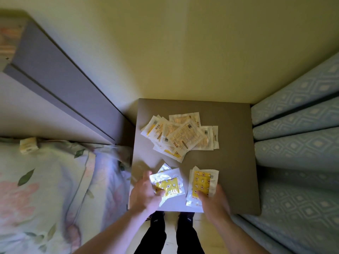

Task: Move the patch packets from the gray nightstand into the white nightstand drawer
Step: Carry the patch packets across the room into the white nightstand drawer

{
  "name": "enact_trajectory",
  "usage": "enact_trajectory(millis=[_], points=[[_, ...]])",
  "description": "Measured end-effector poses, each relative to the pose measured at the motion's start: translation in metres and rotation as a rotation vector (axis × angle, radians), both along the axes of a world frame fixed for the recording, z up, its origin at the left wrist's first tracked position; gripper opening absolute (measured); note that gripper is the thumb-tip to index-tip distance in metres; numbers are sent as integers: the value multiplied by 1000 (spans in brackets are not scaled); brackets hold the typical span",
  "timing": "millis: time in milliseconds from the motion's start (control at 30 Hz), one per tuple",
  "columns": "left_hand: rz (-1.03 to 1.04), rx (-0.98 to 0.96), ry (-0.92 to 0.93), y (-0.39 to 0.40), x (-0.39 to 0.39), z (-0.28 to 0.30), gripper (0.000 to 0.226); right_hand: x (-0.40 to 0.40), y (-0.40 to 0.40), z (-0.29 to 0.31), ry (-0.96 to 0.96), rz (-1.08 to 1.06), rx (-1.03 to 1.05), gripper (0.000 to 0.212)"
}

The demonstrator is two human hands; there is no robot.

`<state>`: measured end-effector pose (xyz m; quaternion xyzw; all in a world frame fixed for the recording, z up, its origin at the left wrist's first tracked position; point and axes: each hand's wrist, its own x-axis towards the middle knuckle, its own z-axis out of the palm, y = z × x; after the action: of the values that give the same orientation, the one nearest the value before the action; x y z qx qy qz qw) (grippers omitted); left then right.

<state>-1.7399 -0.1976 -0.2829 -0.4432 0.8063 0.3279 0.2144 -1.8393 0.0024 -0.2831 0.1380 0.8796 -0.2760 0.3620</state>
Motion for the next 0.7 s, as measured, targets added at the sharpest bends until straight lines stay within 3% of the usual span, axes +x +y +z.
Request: enact_trajectory(millis=[100, 200, 433, 600, 700], points=[[51, 100, -36, -4, 4, -3, 66, 1, 4, 3, -34, 20, -10, 27], [105, 79, -78, -7, 6, 3, 29, 2, 9, 11, -65, 15, -19, 26], [-53, -109, -39, 0, 5, 11, 53, 9, 10, 18, -52, -143, -70, 21], [41, 66, -47, 7, 5, 8, 30, 18, 10, 23, -37, -213, -101, 20], [119, 150, -49, 6, 9, 18, 29, 23, 11, 45, -38, -242, -112, 19]])
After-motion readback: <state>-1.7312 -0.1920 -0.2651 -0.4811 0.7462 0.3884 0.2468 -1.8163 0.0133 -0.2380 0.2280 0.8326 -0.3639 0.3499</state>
